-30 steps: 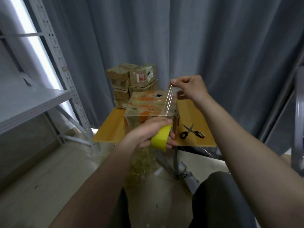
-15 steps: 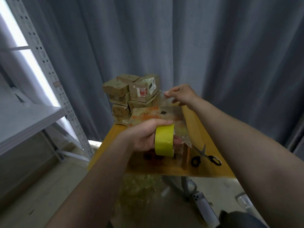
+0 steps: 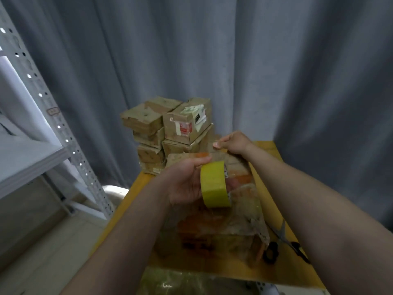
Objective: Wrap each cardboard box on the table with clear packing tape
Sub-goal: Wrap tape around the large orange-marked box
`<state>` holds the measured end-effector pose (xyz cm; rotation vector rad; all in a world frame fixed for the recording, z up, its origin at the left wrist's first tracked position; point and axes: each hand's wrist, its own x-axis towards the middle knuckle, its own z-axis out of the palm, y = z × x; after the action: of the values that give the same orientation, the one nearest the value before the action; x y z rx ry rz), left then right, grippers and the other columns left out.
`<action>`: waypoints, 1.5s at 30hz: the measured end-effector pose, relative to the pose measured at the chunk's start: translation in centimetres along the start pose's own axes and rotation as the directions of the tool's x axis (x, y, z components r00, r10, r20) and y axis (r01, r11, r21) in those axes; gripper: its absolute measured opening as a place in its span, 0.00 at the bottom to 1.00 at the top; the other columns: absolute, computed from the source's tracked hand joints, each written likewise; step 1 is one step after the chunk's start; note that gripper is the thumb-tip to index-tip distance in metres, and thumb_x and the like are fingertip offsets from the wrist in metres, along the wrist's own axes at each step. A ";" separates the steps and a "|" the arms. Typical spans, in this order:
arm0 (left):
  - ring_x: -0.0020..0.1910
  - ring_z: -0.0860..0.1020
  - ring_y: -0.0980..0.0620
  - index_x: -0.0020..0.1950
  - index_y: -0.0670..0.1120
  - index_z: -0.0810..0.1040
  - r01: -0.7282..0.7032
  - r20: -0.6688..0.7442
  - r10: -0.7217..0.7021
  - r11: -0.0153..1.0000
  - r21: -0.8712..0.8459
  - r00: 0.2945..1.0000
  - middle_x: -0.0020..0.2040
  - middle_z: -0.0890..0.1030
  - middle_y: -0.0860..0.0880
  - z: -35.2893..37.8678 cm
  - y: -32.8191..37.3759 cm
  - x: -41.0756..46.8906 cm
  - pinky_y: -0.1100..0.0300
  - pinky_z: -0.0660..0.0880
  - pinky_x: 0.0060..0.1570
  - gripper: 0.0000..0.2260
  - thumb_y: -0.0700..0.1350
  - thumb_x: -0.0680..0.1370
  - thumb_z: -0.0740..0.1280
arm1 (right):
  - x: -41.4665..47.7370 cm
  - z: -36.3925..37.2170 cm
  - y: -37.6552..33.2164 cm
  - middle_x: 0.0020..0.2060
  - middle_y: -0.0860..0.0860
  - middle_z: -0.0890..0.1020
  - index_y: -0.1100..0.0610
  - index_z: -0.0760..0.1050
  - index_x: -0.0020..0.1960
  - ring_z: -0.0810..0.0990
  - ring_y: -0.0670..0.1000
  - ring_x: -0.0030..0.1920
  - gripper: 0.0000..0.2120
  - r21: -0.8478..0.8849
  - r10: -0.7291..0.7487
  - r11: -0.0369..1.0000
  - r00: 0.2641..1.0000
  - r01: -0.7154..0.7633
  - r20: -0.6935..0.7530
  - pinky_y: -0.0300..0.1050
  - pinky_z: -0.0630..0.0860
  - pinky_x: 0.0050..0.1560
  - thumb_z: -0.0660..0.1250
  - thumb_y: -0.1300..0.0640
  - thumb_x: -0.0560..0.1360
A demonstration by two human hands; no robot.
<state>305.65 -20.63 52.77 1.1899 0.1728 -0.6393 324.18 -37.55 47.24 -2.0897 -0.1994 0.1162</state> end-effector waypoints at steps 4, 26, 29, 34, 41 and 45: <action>0.56 0.82 0.36 0.60 0.35 0.79 0.009 -0.004 -0.009 1.000 0.021 1.000 0.60 0.81 0.31 -0.2 0.0 0.8 0.43 0.73 0.67 0.20 0.52 0.85 0.60 | 0.8 0.1 1.1 0.55 0.55 0.87 0.59 0.87 0.53 0.85 0.54 0.57 0.16 -0.009 0.074 0.997 0.997 -0.074 -0.025 0.53 0.78 0.67 0.82 0.51 0.70; 0.63 0.80 0.33 0.69 0.40 0.73 -0.024 0.085 0.027 0.999 -0.032 0.996 0.60 0.81 0.30 -1.5 -2.2 2.8 0.42 0.77 0.64 0.30 0.58 0.74 0.68 | -1.0 -0.8 -0.9 0.52 0.52 0.85 0.55 0.83 0.57 0.82 0.52 0.54 0.15 -0.309 -0.202 0.944 0.946 0.119 -0.253 0.47 0.78 0.57 0.77 0.47 0.75; 0.63 0.80 0.33 0.67 0.41 0.74 -0.043 0.080 0.044 0.999 -0.013 0.996 0.60 0.81 0.30 -1.4 -2.3 2.9 0.44 0.78 0.61 0.25 0.58 0.79 0.66 | -2.4 -0.5 -0.9 0.31 0.53 0.81 0.56 0.80 0.34 0.77 0.48 0.35 0.20 -0.339 -0.202 0.920 0.979 0.199 0.027 0.46 0.72 0.40 0.72 0.44 0.78; 0.62 0.81 0.33 0.67 0.41 0.75 -0.038 0.083 0.039 0.999 -0.007 0.996 0.59 0.82 0.31 -1.5 -2.3 2.8 0.44 0.79 0.60 0.25 0.60 0.82 0.63 | -1.8 -0.4 -0.8 0.28 0.47 0.74 0.52 0.72 0.30 0.73 0.47 0.31 0.29 -0.561 0.027 0.821 0.974 0.107 0.226 0.45 0.67 0.35 0.61 0.33 0.80; 0.63 0.80 0.32 0.63 0.42 0.76 -0.050 0.066 0.050 0.999 -0.003 0.997 0.59 0.82 0.31 -1.4 -2.4 3.2 0.44 0.77 0.60 0.23 0.59 0.79 0.65 | -2.2 -1.2 -2.0 0.50 0.47 0.85 0.52 0.85 0.50 0.83 0.51 0.54 0.35 -0.658 0.168 0.742 0.914 0.129 0.369 0.45 0.76 0.57 0.62 0.22 0.68; 0.64 0.79 0.33 0.63 0.41 0.77 -0.061 0.039 0.062 0.997 -0.037 0.997 0.61 0.81 0.31 -1.5 -2.5 3.5 0.44 0.78 0.59 0.25 0.60 0.78 0.65 | -2.8 -0.9 -2.3 0.69 0.53 0.79 0.53 0.73 0.74 0.77 0.56 0.68 0.28 -0.760 0.151 0.616 0.917 0.206 0.370 0.46 0.72 0.61 0.67 0.40 0.80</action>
<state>307.37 -21.12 48.60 1.1430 0.1127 -0.6032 321.36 -37.71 49.65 -2.9446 -0.6361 0.5323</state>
